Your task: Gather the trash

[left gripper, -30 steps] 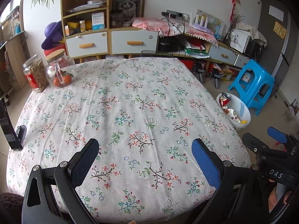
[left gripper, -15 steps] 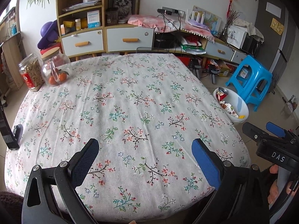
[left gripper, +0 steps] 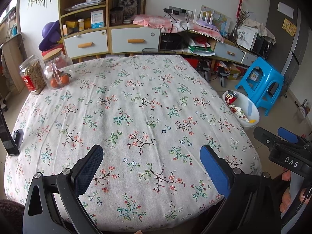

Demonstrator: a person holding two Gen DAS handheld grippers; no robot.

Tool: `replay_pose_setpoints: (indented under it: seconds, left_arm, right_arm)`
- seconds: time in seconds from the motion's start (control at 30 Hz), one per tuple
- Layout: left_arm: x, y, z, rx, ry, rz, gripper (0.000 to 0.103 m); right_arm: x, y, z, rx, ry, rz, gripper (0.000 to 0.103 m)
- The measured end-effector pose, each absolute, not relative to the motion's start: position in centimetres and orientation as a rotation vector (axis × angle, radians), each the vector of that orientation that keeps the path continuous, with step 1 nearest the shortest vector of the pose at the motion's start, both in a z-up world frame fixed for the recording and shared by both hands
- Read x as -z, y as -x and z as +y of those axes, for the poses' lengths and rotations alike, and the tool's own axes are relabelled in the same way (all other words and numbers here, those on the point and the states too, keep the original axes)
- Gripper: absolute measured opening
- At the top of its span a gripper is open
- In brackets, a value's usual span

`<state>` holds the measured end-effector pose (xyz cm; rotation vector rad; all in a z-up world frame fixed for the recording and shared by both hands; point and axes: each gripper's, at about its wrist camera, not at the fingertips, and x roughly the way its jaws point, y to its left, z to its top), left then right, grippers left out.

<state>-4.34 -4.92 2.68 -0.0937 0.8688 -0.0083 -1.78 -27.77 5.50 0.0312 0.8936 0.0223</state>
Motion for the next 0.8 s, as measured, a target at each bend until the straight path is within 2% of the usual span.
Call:
replay_pose_setpoints:
  seconds: [0.8]
  left_arm:
    - [-2.65,4.63,-5.24,0.003,0.084,0.861,0.101]
  right_arm:
    - [-5.26,1.91,-27.79,-0.008,-0.041,0.898,0.102]
